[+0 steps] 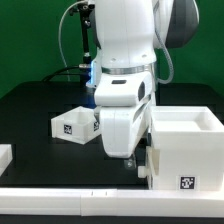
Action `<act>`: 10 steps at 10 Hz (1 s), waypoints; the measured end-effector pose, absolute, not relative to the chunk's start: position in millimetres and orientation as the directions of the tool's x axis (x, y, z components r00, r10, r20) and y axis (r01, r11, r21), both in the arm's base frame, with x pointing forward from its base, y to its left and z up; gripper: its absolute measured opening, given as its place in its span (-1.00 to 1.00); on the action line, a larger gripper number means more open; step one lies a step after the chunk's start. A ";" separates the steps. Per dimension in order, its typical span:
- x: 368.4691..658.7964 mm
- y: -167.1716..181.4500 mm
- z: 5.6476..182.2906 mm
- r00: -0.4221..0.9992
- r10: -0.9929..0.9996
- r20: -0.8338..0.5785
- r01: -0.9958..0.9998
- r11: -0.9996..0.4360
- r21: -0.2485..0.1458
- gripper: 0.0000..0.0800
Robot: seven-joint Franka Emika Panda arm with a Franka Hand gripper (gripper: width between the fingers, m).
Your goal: Assemble drawer
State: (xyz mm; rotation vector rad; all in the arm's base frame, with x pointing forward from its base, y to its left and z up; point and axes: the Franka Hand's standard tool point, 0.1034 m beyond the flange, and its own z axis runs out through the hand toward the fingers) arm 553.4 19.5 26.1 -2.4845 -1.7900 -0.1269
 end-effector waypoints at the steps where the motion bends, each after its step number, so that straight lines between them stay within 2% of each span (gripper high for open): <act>1: 554.1 9.3 27.4 0.324 0.940 0.109 0.946 -0.325 -0.009 0.62; 4: 550.9 -18.8 33.8 0.359 0.928 0.097 0.933 -0.361 0.003 0.62; 10: 548.7 -19.4 33.0 0.355 0.930 0.096 0.934 -0.356 0.000 0.62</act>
Offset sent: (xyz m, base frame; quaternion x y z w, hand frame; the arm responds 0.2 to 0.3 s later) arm -0.0120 -0.0370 0.0137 -0.0195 -0.0043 0.0183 0.9996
